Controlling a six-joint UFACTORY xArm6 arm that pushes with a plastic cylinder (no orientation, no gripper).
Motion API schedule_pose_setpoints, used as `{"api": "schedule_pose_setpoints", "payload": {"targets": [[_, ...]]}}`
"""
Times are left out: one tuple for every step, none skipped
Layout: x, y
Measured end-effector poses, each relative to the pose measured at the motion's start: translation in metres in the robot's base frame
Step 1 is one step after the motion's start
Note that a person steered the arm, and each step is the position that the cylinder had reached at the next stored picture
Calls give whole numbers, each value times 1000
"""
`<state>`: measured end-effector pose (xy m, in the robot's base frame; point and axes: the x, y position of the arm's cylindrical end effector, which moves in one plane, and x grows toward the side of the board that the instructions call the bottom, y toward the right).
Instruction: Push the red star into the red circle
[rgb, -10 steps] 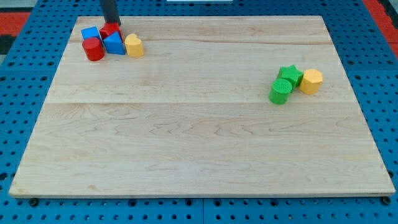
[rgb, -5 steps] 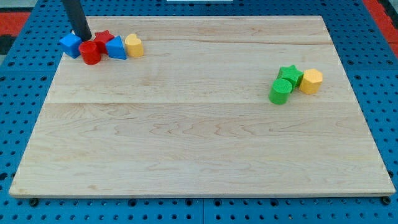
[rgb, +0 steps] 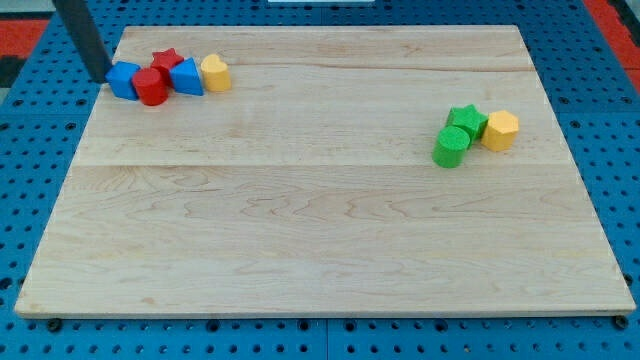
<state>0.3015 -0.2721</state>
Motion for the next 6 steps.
{"api": "schedule_pose_setpoints", "payload": {"targets": [[0, 13], [-30, 0], [-70, 31], [-59, 61], [-24, 43], [-5, 43]]}}
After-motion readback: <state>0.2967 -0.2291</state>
